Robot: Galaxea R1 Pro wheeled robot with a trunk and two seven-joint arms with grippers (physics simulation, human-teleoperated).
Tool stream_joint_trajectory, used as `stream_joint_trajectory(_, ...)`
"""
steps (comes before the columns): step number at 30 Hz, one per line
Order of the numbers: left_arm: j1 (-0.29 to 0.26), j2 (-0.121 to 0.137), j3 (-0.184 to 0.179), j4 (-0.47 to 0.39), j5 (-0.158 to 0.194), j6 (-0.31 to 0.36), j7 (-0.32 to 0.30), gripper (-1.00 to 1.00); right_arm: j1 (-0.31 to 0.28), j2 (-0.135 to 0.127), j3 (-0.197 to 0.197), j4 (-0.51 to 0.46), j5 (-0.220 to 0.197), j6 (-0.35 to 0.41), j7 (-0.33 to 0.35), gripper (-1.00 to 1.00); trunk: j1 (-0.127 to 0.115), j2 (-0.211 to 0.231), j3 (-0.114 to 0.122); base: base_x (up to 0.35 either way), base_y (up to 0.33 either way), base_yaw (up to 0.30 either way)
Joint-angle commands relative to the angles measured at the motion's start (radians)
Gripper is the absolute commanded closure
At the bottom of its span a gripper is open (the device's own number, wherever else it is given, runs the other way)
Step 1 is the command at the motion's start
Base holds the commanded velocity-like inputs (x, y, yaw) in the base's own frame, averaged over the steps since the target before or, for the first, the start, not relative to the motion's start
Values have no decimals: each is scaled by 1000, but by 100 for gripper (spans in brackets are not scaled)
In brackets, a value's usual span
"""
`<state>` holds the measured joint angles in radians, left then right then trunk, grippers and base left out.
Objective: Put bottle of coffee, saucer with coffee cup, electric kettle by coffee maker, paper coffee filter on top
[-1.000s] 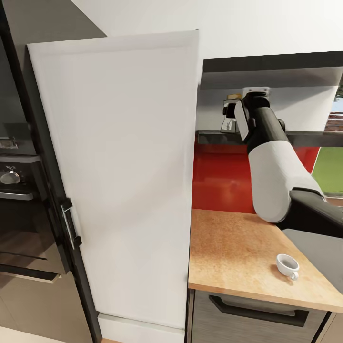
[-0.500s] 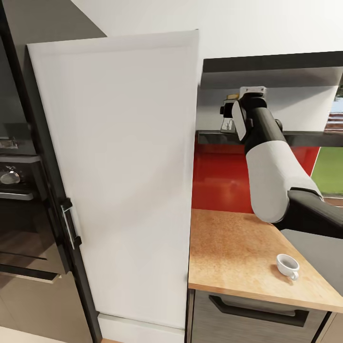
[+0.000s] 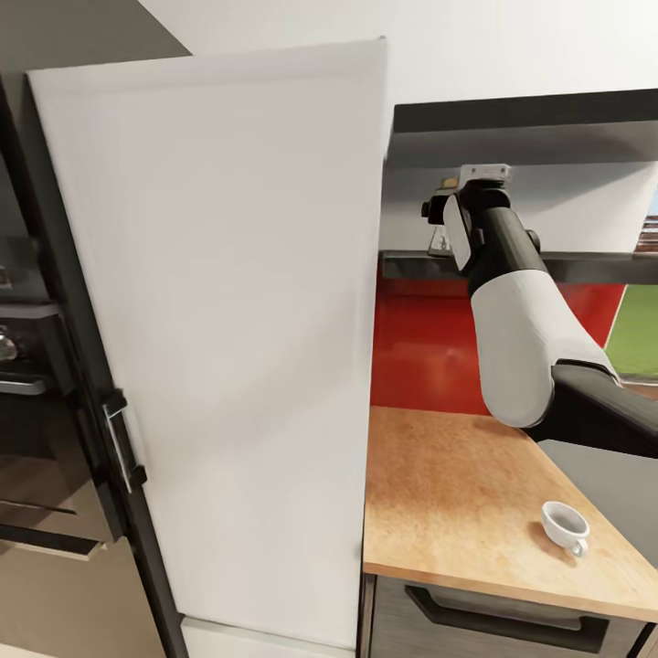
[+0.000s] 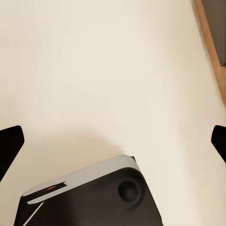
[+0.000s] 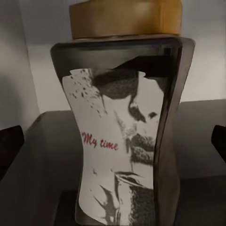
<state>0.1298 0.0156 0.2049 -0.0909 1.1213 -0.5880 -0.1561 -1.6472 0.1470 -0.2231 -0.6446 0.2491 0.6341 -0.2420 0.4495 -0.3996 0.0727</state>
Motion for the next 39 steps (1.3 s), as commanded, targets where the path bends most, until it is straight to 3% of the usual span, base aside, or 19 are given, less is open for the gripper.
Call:
stream_joint_trajectory(1, 1, 0, 8, -1, 5, 2, -10, -100, 0, 1, -4, 1, 7, 1, 2, -100, 0, 0, 0, 64, 0, 0)
stream_joint_trajectory(23, 1, 0, 7, 0, 5, 2, -10, -100, 0, -1, -3, 13, 7, -29, 1, -100, 0, 0, 0, 11, 0, 0)
stream_joint_trajectory(39, 1, 0, 4, 0, 5, 2, -11, -100, 0, -11, -3, 14, 12, -57, 5, -100, 0, 0, 0, 120, 0, 0)
